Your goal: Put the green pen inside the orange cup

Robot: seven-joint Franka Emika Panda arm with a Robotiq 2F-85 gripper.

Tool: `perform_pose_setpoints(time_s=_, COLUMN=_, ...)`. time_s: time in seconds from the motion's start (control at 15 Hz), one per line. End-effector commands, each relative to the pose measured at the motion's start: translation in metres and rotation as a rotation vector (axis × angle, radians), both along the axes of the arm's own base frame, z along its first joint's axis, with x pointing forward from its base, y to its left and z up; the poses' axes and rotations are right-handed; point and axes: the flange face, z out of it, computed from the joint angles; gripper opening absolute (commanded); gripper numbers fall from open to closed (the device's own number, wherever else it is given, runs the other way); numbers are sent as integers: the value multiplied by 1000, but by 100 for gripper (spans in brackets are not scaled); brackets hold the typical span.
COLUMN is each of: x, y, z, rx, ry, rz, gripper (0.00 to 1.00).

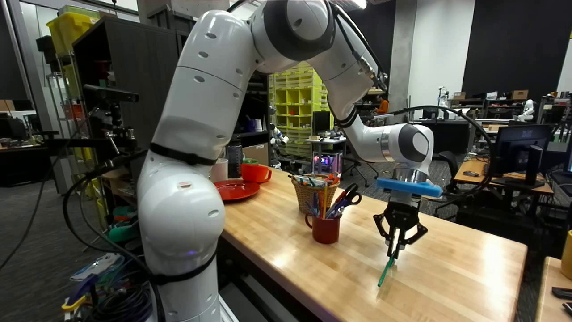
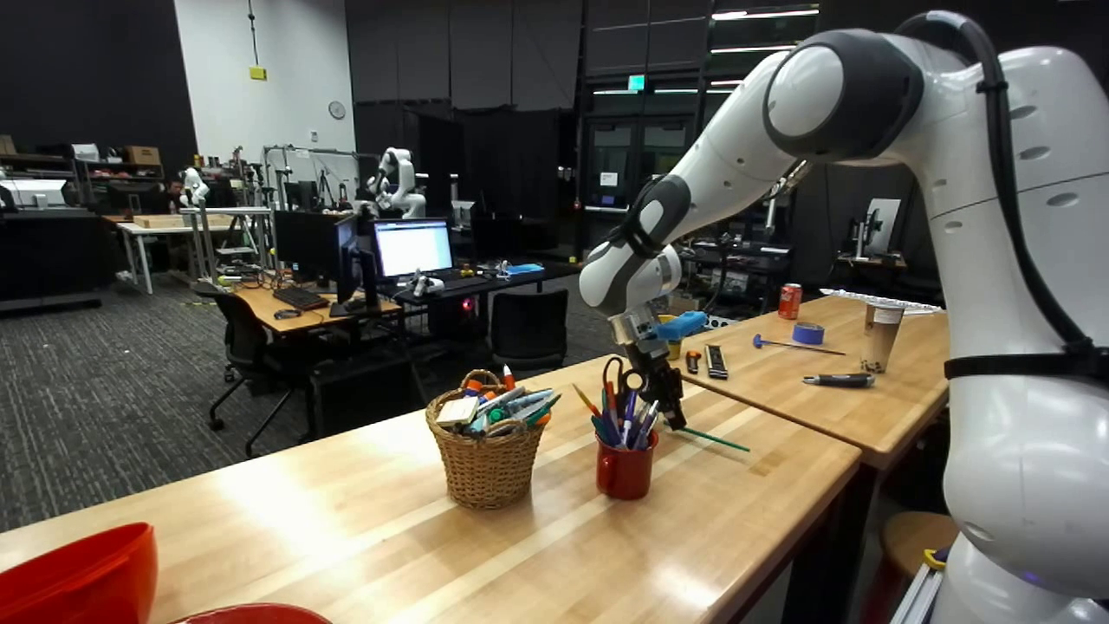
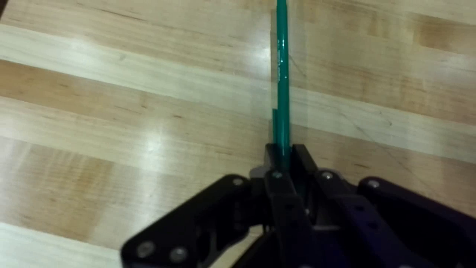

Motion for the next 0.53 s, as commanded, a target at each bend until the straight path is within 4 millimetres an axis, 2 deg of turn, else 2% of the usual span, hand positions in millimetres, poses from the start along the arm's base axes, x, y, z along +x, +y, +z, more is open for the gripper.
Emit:
perform_pose_setpoints(time_s=0.0, x=-21, y=9, z=50, rx=-28, ry=-89, rz=1, gripper=3)
perform_pose_setpoints(time_s=0.47, x=-70, y=42, z=160, rx=5, ry=-396, rz=74, gripper=3)
